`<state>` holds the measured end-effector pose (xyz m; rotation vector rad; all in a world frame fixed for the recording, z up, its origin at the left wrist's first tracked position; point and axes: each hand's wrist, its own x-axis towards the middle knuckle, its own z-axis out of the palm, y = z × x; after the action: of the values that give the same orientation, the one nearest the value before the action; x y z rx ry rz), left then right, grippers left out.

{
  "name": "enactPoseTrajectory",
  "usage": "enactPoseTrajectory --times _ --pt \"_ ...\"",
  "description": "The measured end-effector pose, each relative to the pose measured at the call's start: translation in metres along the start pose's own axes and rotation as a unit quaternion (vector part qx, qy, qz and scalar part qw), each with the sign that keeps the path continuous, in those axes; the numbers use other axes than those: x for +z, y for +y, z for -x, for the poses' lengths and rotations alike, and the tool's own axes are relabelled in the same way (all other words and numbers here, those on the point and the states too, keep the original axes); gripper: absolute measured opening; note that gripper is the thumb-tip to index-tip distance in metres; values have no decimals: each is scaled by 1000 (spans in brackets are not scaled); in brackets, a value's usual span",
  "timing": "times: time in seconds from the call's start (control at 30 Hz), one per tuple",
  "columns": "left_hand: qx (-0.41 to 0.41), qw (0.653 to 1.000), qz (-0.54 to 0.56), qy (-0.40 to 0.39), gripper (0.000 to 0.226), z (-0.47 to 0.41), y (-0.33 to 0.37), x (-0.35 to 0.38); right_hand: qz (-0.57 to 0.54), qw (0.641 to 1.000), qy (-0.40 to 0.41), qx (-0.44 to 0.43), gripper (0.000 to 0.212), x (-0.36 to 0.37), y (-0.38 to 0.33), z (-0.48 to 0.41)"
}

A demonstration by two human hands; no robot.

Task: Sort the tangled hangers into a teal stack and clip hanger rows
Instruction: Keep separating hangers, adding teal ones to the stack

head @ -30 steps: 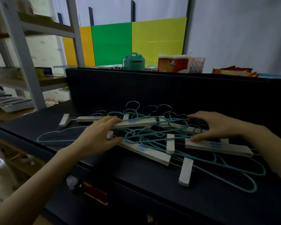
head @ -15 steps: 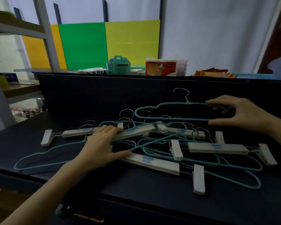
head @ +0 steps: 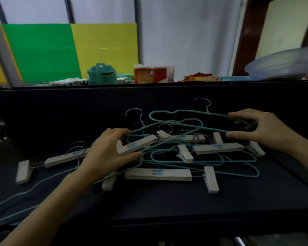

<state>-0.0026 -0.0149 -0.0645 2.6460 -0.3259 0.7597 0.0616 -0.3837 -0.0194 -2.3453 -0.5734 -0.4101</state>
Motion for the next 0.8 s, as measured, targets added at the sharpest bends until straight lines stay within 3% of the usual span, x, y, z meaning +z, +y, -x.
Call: enactPoseTrajectory --times 0.13,0.27,0.37,0.5,0.63,0.8 --pt "15 999 42 5 83 -19 23 -5 10 998 47 32 94 -21 9 31" --pt "51 996 76 -16 78 -34 55 0 16 994 85 73 78 -49 19 63" --pt "78 992 88 -36 78 -46 82 14 29 988 114 95 93 -74 28 88" --pt "119 986 98 -59 87 -61 123 40 56 981 138 126 100 -111 46 125" --pt "161 980 99 -65 97 -71 175 69 63 973 161 154 81 -152 66 160" --pt "194 972 110 -74 103 -75 250 107 81 966 173 176 97 -210 108 204"
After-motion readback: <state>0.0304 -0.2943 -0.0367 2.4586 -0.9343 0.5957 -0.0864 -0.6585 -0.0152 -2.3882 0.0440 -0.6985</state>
